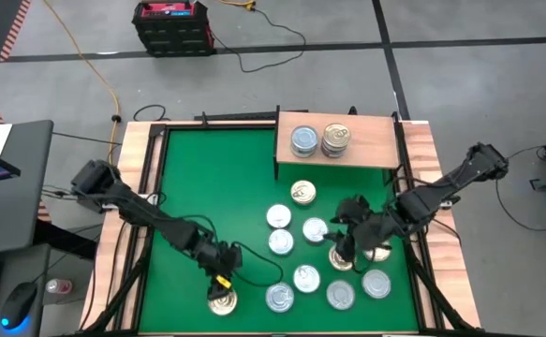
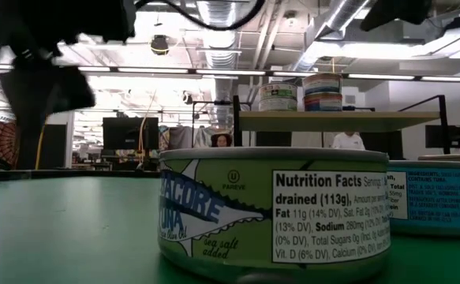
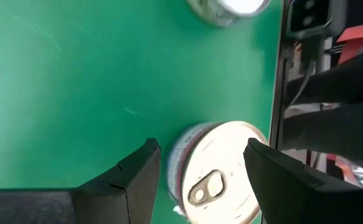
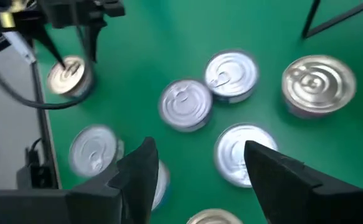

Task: Stack canned seafood by type on shelf
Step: Stack the pink tuna can on top of the pink tuna can

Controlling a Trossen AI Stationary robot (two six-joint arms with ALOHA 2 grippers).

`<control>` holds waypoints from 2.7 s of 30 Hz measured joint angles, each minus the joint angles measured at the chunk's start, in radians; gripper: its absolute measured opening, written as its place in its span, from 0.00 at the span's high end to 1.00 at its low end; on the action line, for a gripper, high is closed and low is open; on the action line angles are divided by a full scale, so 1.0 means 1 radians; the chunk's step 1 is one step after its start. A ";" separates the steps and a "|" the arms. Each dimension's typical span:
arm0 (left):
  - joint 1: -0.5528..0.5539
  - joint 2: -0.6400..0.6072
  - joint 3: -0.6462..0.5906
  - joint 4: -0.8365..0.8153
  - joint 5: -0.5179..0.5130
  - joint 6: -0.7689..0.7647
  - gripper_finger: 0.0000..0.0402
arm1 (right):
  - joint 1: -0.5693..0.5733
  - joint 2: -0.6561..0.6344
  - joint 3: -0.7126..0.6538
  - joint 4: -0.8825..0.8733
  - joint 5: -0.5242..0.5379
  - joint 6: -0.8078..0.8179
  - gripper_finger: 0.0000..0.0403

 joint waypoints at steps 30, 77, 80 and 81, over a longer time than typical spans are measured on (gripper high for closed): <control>0.102 0.047 0.003 -0.207 -0.106 0.020 1.00 | 0.132 0.017 0.000 0.096 0.124 0.085 0.35; 0.305 -0.210 0.155 -0.412 -0.214 0.089 0.31 | -0.018 0.017 0.000 0.137 0.150 -0.051 0.35; 0.270 -0.172 0.155 -0.450 -0.337 0.036 0.20 | -0.038 0.017 0.000 0.141 0.089 -0.094 0.35; 0.261 -0.161 0.155 -0.457 -0.371 0.019 0.19 | -0.042 0.017 0.000 0.142 0.074 -0.104 0.35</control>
